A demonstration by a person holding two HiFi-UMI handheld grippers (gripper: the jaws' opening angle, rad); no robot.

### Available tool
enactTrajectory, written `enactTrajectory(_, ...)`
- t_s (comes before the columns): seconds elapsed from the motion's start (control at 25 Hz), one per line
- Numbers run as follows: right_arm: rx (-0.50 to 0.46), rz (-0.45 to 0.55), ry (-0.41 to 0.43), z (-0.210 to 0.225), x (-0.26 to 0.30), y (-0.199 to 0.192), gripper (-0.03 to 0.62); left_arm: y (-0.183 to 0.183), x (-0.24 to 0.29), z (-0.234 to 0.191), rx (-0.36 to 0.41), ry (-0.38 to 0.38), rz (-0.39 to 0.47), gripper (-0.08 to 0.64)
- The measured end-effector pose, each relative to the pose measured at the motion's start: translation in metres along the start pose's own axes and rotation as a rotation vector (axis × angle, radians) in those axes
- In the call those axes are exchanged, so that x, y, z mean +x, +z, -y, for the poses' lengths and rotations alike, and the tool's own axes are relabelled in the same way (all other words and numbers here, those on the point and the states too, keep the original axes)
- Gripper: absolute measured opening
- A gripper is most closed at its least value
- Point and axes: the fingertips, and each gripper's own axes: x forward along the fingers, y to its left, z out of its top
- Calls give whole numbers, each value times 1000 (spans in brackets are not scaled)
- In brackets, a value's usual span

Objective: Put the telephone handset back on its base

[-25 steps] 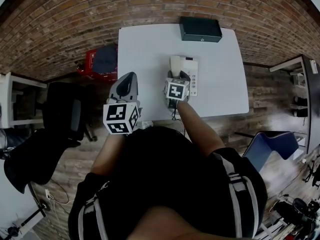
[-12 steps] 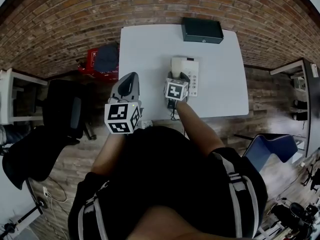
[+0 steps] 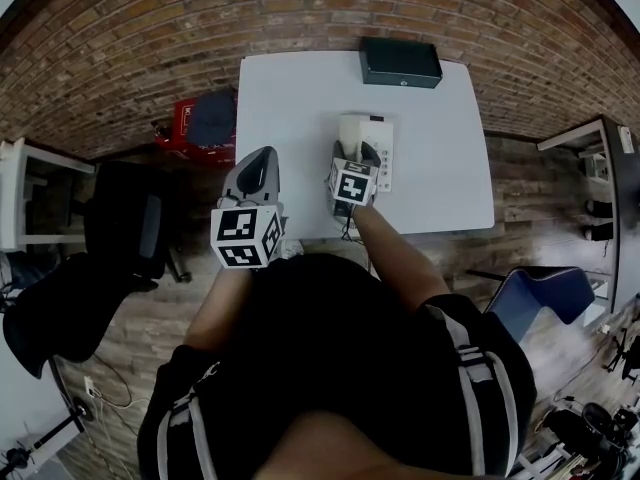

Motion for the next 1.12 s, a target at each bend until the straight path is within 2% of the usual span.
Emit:
enactTrajectory(0.16,12,95,32,-4,-23,30,227,5,-1,4,-3,-9,28,-3)
enactTrajectory(0.28,29,204,64,-6,-47,63,224,6,1,8,-5,-20,34,-3)
enactTrajectory(0.4,27,307,72,-3,-76,98,152,7,5,13,-7,-31,36,-3)
enactTrajectory(0.52,33,392,88,2,-108,132,45,10,9,20,-10,-47,45,-3)
enactTrajectory(0.64,24,467,84,10,-141,164,2,13,14,28,-13,-66,54,-3)
enactTrajectory(0.76,11,540,84,16,-172,189,-2,17,18,37,-21,-89,65,-3)
enactTrajectory(1.0,8,668,72,28,-217,206,-2,21,21,52,-28,-127,75,-3)
enactTrajectory(1.12,-35,658,58,28,-220,192,-3,20,22,57,-28,-137,71,-3)
